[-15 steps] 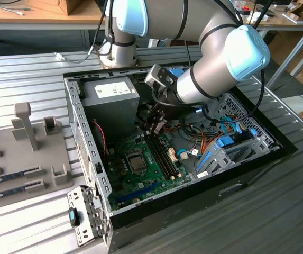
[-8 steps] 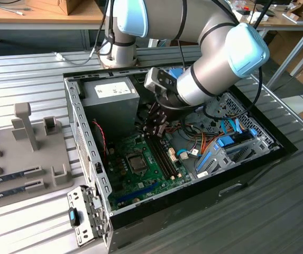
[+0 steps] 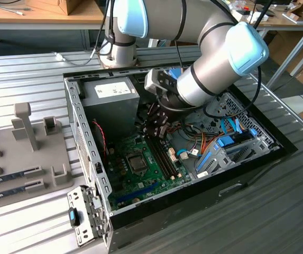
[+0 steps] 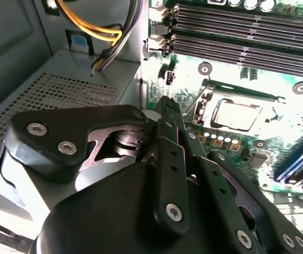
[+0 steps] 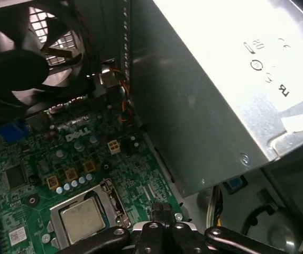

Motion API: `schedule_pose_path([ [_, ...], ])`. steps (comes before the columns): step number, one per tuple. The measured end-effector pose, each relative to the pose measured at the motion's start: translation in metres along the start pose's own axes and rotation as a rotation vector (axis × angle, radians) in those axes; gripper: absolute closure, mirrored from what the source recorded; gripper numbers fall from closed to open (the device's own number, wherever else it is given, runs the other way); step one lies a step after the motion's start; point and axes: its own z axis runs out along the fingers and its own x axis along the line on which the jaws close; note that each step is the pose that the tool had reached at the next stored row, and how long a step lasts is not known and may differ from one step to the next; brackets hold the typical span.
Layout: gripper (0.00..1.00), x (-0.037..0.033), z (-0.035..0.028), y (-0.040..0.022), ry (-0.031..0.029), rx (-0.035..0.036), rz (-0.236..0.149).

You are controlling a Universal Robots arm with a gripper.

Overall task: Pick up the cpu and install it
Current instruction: 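Install the first cpu locking lever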

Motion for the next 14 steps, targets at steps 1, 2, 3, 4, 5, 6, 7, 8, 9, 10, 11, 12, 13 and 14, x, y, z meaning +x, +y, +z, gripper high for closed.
schedule_pose_path([
  [1,0.89,0.0,0.0,0.0,0.0031,-0.0005,-0.007],
  [2,0.89,0.0,0.0,0.0,0.0042,-0.0006,-0.009],
  [3,0.89,0.0,0.0,0.0,0.0043,-0.0006,-0.009],
  [4,0.89,0.0,-0.0001,0.0,0.0044,-0.0006,-0.009],
  [5,0.89,0.0,0.0,0.0,0.0044,-0.0006,-0.009],
  [6,0.89,0.0,0.0,0.0,0.0043,-0.0007,-0.009],
  [7,0.89,-0.0001,0.0,-0.0001,0.0018,0.007,-0.011],
  [8,0.89,0.0,0.0002,-0.0001,-0.003,0.0205,-0.014],
  [9,0.89,0.0,0.0004,-0.0002,-0.0071,0.0322,-0.017],
  [10,0.89,0.0001,0.0005,-0.0002,-0.0113,0.0431,-0.02],
  [11,0.89,0.0001,0.0006,-0.0002,-0.0158,0.0549,-0.023],
  [12,0.89,0.0001,0.0007,-0.0003,-0.0199,0.0648,-0.026],
  [13,0.89,0.0001,0.0009,-0.0003,-0.0267,0.0815,-0.03],
  [14,0.89,0.0001,0.0011,-0.0004,-0.0316,0.0937,-0.033],
])
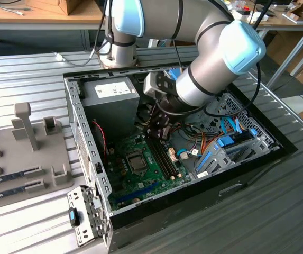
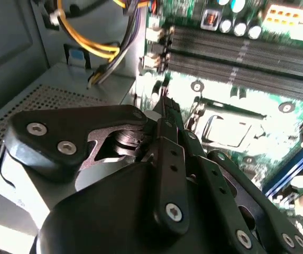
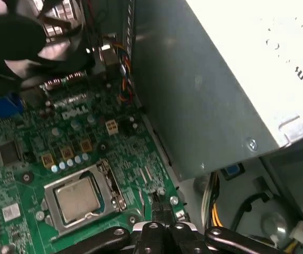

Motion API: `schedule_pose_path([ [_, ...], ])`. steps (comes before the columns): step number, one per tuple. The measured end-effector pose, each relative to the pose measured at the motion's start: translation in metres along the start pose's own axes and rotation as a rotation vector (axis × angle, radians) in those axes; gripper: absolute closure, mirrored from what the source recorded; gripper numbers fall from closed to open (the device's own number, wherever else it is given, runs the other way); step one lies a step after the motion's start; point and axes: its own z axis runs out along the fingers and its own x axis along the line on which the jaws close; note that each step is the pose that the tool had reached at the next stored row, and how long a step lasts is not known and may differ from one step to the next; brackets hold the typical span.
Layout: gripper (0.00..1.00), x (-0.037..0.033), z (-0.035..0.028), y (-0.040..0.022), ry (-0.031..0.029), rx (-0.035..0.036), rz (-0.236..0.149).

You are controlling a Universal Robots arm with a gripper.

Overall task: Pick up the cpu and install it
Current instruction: 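Install the first cpu locking lever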

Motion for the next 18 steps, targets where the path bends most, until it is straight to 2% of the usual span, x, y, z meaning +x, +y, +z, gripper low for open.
schedule_pose_path([
  [1,0.89,0.0,0.0001,0.0,-0.0041,0.0104,-0.003],
  [3,0.89,0.0001,0.0004,0.0,-0.0142,0.0355,-0.009],
  [4,0.89,0.0001,0.0005,0.0,-0.0206,0.0515,-0.013],
  [5,0.89,0.0002,0.0006,-0.0001,-0.0253,0.0633,-0.016],
  [7,0.89,0.0002,0.0011,-0.0002,-0.0411,0.1026,-0.027],
  [9,0.89,0.0002,0.0013,-0.0003,-0.0495,0.124,-0.032],
  [10,0.89,0.0003,0.0015,-0.0003,-0.0569,0.1425,-0.037],
  [11,0.89,0.0002,0.0017,-0.0004,-0.061,0.1525,-0.039],
  [14,0.89,0.0006,0.0015,-0.0004,-0.0607,0.1527,-0.039],
  [15,0.89,0.0005,0.0016,-0.0004,-0.0566,0.1547,-0.039],
  [18,0.89,0.0005,0.0016,-0.0004,-0.0076,0.1764,-0.03],
])
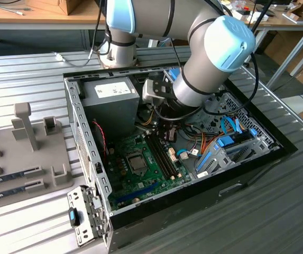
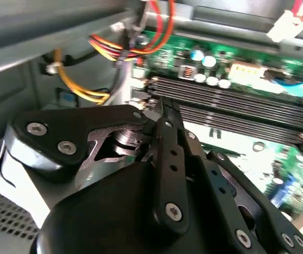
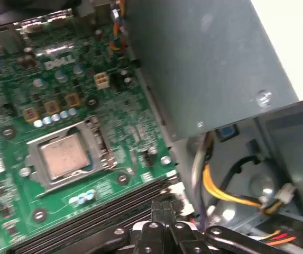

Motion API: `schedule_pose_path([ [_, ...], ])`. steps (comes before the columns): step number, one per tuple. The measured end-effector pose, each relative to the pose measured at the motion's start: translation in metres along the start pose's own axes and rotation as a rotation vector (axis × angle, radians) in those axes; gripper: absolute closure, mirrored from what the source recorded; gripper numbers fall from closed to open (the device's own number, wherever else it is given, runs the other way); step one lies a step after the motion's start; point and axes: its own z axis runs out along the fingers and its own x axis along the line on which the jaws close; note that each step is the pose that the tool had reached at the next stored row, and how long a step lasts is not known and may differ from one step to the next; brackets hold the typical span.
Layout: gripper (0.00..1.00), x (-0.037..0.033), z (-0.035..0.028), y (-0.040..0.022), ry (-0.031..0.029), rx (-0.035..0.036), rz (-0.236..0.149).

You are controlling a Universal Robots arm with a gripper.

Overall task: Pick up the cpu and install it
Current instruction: 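Install the first cpu locking lever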

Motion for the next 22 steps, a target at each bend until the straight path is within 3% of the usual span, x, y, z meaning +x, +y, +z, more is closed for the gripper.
schedule_pose_path([
  [1,0.89,0.0,0.0,0.0,0.0318,0.013,0.001],
  [3,0.89,0.0,0.0,0.0,0.0659,0.0262,-0.004],
  [4,0.89,0.0,0.0001,0.0001,0.0928,0.0347,-0.019],
  [5,0.89,0.0,0.0001,0.0,0.1026,0.0367,-0.032],
  [7,0.89,0.0,0.0001,0.0,0.1146,0.0356,-0.076],
  [14,0.89,0.0001,0.0001,0.0001,0.1346,0.0238,-0.23],
  [16,0.89,0.0001,0.0001,0.0001,0.142,0.0191,-0.289],
  [17,0.89,0.0,0.0001,0.0001,0.1485,0.015,-0.341],
  [22,0.89,0.0001,0.0001,0.0001,0.1606,0.0071,-0.439],
])
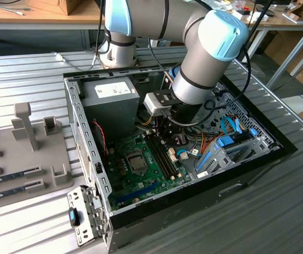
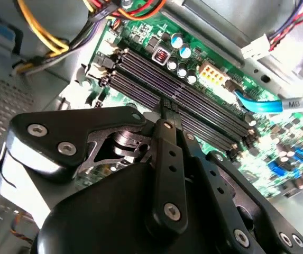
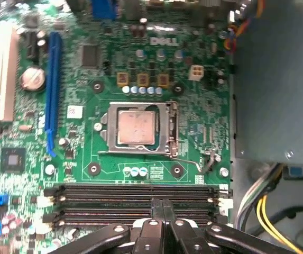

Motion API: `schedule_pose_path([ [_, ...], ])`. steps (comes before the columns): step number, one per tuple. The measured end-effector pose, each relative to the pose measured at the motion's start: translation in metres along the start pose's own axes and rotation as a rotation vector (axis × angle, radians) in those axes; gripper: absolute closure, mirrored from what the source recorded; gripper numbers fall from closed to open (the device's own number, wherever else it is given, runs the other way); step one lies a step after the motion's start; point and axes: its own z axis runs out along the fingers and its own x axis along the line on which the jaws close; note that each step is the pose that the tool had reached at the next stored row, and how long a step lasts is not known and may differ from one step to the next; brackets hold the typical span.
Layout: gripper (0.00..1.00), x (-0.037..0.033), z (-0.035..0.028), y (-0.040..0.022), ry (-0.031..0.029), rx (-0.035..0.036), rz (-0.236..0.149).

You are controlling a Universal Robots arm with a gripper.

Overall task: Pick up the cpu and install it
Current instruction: 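Install the first cpu locking lever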

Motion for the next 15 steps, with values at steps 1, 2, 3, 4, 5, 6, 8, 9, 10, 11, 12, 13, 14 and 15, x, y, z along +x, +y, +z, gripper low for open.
schedule_pose_path([
  [1,0.89,0.0,0.0,0.0,0.002,-0.0004,-0.018],
  [2,0.89,0.0001,-0.0001,0.0,0.0029,-0.0007,-0.025],
  [3,0.89,0.0001,-0.0001,0.0,0.0034,-0.0008,-0.03],
  [4,0.89,0.0,0.0,0.0,0.0043,-0.0009,-0.039],
  [5,0.89,0.0,0.0,0.0,0.0048,-0.001,-0.044],
  [6,0.89,0.0,0.0,0.0,0.0052,-0.0011,-0.047],
  [8,0.89,0.0,-0.001,0.0006,0.0047,-0.0005,-0.047],
  [9,0.89,-0.0001,-0.0029,0.0008,0.0037,0.0004,-0.047],
  [10,0.89,-0.0002,-0.0062,0.0012,0.0032,0.0014,-0.048],
  [11,0.89,-0.0002,-0.0083,0.0015,0.0034,0.0015,-0.048],
  [12,0.89,-0.0003,-0.0112,0.0018,0.0033,0.0019,-0.048],
  [13,0.89,-0.0004,-0.0143,0.0026,0.0034,0.0033,-0.047],
  [14,0.89,-0.0006,-0.0157,0.004,0.0036,0.0063,-0.048],
  [15,0.89,-0.0015,-0.0154,0.0069,0.0037,0.0099,-0.047],
])
